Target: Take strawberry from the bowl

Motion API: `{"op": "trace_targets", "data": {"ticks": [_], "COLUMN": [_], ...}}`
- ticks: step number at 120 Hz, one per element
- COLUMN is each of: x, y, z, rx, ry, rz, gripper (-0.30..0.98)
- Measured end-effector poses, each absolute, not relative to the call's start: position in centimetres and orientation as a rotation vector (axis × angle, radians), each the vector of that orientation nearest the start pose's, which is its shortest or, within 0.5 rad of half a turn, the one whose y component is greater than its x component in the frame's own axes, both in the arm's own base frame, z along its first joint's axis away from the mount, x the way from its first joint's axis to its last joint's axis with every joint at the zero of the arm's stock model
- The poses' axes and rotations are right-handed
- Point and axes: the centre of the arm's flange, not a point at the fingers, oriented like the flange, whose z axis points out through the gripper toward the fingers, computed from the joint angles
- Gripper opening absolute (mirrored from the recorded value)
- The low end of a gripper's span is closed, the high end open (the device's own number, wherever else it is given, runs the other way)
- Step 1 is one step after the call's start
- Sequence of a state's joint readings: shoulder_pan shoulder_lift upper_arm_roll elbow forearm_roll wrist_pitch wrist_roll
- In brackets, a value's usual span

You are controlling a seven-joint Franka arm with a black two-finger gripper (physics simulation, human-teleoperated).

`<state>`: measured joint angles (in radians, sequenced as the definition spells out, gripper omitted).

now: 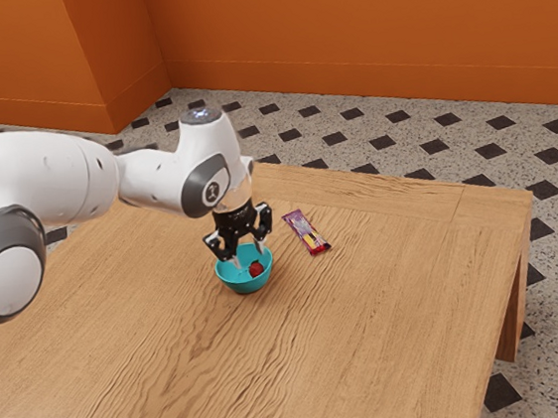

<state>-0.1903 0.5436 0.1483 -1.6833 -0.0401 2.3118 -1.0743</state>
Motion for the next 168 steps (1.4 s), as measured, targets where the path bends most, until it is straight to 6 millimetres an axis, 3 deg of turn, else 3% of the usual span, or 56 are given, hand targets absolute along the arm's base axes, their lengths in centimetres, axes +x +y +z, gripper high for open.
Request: {"op": "trace_targets", "data": {"ticks": [47,90,168], "x": [69.8,69.1,69.5], "y": [-2.8,-3.0,-2.9], "z": [28.4,28.0,25.5], "rx": [-2.772,-2.83,-2.887], "ry": [-1.534,-1.457,-1.326], "rz": [-0.16,-0.122,-0.118], "gripper": [0.32,0.32,0.31]}}
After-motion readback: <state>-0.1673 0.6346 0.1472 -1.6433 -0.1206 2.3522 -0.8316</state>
